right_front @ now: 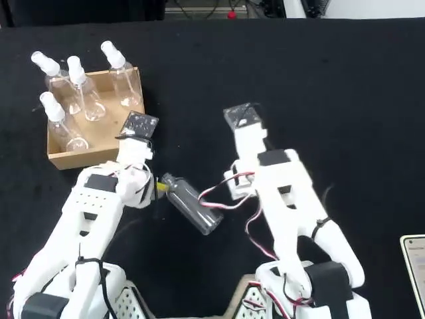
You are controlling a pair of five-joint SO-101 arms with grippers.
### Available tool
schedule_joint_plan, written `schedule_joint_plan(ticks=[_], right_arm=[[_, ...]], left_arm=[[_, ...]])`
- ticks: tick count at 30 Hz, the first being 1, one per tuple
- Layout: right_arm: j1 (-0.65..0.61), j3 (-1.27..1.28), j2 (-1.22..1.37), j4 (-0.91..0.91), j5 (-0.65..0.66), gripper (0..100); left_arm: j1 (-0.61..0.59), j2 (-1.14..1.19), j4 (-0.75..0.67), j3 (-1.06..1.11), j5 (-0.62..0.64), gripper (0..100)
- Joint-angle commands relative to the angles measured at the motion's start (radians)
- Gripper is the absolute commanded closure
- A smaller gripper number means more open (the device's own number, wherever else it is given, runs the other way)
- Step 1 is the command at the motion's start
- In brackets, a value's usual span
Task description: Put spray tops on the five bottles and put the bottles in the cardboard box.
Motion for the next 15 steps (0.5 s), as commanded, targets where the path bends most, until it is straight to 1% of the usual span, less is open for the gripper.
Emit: schedule_joint_plan(ticks=[1,4,8,11,15], right_arm=[[-0.077,0.015,-0.01,-0.014,0.011,86.4],[-0.115,0.035,-0.01,-0.014,0.072,86.4],[-0.169,0.041,-0.01,0.028,0.106,86.4],[-0.207,0.039,-0.031,0.071,0.11,86.4],[-0.261,0.058,-0.142,0.138,0.101,86.4]], left_arm=[[0.093,0.0,-0.041,0.016,0.018,72],[0.14,-0.011,-0.015,0.028,0.02,72],[0.116,-0.008,0.009,0.021,0.02,72],[0.099,-0.005,-0.012,0.025,0.018,72],[0.104,0.0,-0.041,0.03,0.02,72]])
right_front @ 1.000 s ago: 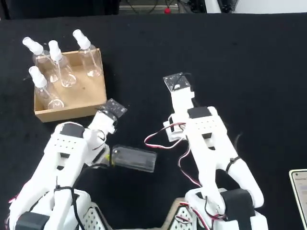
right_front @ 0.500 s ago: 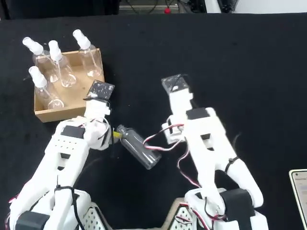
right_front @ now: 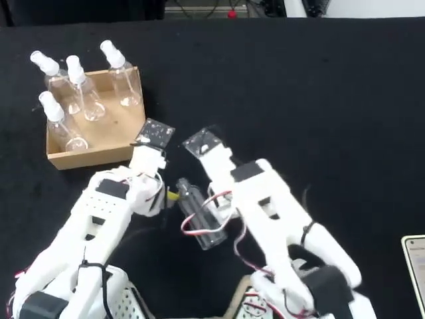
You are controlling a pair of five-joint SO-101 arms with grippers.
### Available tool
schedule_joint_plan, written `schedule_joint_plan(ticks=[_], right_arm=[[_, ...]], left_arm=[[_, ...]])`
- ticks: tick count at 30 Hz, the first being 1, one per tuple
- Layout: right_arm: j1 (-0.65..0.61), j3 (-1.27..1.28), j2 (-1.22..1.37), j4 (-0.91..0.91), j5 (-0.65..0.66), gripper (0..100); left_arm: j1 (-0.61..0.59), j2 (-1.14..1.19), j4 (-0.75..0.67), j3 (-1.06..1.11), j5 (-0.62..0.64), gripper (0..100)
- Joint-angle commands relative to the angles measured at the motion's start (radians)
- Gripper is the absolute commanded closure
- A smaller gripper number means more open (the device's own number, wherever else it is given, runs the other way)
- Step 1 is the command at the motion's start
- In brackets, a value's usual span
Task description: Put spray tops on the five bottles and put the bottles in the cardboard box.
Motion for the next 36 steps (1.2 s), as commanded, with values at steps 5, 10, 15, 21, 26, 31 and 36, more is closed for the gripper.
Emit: schedule_joint_plan(ticks=[5,10,15,21,26,31,36], right_arm=[[-0.11,0.082,-0.274,0.041,-0.069,86.4],[-0.048,0.091,-0.458,0.083,-0.086,86.4],[0.155,0.091,-0.576,0.086,-0.126,86.4],[0.466,0.091,-0.559,-0.018,-0.221,86.4],[0.499,0.085,-0.449,-0.083,-0.247,86.4],[0.503,0.035,-0.32,-0.095,-0.247,86.4],[0.505,-0.019,-0.208,-0.095,-0.245,86.4]], left_arm=[[-0.007,-0.009,-0.017,-0.007,0.006,72],[-0.008,-0.011,0.132,-0.079,0.0,72],[-0.105,-0.011,0.342,-0.266,-0.002,72],[-0.071,-0.011,0.5,-0.429,0.008,71],[0.117,-0.011,0.571,-0.446,0.092,71],[0.266,-0.002,0.566,-0.444,0.262,71],[0.32,-0.011,0.448,-0.389,0.442,70]])
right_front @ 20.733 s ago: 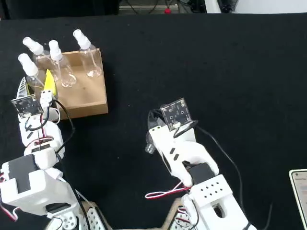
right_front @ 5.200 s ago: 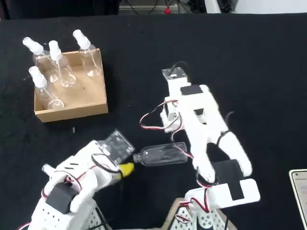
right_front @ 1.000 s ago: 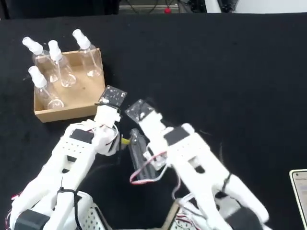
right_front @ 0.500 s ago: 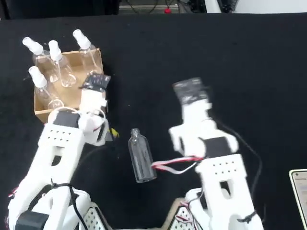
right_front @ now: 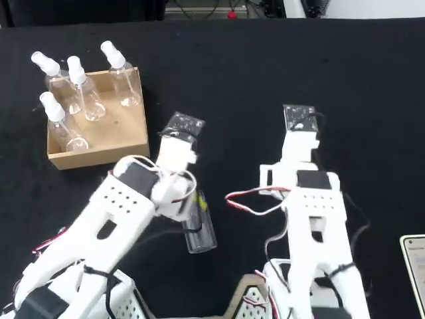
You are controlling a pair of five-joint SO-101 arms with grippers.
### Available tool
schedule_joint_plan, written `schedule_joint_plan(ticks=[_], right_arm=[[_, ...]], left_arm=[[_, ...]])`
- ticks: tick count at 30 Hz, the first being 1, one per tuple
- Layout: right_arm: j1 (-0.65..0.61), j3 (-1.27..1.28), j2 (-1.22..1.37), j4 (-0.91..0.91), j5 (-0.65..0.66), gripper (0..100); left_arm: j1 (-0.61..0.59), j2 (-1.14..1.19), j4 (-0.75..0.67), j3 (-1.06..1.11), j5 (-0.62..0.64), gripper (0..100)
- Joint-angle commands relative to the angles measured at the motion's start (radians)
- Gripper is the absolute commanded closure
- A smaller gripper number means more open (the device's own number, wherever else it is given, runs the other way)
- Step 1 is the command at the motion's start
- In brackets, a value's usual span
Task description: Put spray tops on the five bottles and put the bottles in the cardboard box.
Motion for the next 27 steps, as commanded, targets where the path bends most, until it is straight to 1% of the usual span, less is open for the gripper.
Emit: schedule_joint_plan(ticks=[1,4,6,10,14,17,27], right_arm=[[0.012,-0.09,0.061,-0.023,-0.003,86.4],[0.014,-0.11,0.104,-0.023,-0.002,86.4],[0.014,-0.119,0.12,-0.023,-0.002,86.4],[0.014,-0.128,0.139,-0.023,0.029,86.4],[0.014,-0.128,0.136,-0.023,0.031,86.4],[0.014,-0.127,0.136,-0.021,0.031,86.4],[0.014,-0.127,0.136,-0.02,0.031,86.4]], left_arm=[[0.041,-0.015,-0.081,-0.007,0.14,68],[0.042,-0.003,-0.089,0.005,0.163,64],[0.042,-0.002,-0.097,0.022,0.155,64],[0.035,-0.003,-0.224,0.119,0.155,64],[0.073,-0.003,-0.388,0.254,0.161,64],[0.079,-0.003,-0.454,0.303,0.161,64],[0.062,-0.005,-0.468,0.387,0.155,64]])
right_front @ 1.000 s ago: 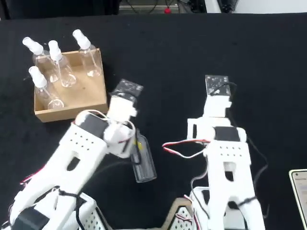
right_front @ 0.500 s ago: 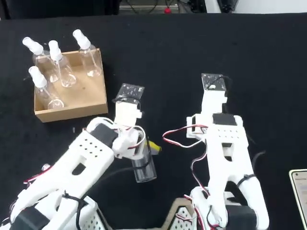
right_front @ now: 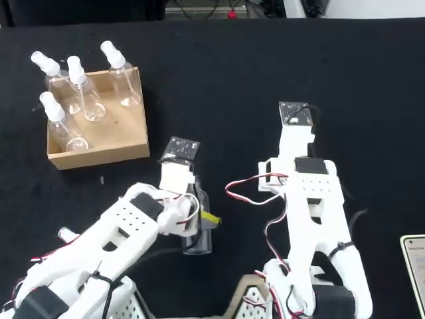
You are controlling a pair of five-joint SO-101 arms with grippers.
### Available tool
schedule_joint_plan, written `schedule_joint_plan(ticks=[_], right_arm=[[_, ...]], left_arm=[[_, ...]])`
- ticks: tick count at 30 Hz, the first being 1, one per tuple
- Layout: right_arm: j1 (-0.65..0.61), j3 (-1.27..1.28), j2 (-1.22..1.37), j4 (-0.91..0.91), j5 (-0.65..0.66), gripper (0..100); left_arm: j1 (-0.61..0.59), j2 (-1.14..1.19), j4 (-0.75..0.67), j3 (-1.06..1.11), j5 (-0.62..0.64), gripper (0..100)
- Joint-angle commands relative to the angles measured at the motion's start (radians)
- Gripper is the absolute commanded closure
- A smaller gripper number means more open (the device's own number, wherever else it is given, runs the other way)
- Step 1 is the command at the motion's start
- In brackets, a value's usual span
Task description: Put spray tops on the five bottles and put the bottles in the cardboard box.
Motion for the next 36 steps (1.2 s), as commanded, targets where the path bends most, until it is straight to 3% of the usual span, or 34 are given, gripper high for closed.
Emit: schedule_joint_plan(ticks=[1,6,10,15,21,28,36], right_arm=[[0.014,-0.061,-0.001,-0.017,0.009,86.4],[0.014,-0.059,-0.001,-0.018,0.009,86.4],[0.014,-0.058,-0.001,-0.018,0.009,86.4],[0.014,-0.056,-0.001,-0.02,0.009,86.4],[0.014,-0.058,0.001,-0.02,0.009,86.4],[0.014,-0.058,0.001,-0.02,0.009,86.4],[0.014,-0.056,0.002,-0.02,0.009,86.4]], left_arm=[[-0.002,-0.006,-0.005,0.001,0.0,64],[-0.039,-0.015,-0.012,-0.005,0.0,85],[-0.17,-0.017,0.017,-0.035,-0.034,97],[-0.346,-0.017,0.206,-0.136,-0.272,89],[-0.441,-0.009,0.471,-0.265,-0.502,73],[-0.49,-0.005,0.485,-0.272,-0.626,70],[-0.484,-0.003,0.497,-0.309,-0.647,70]])
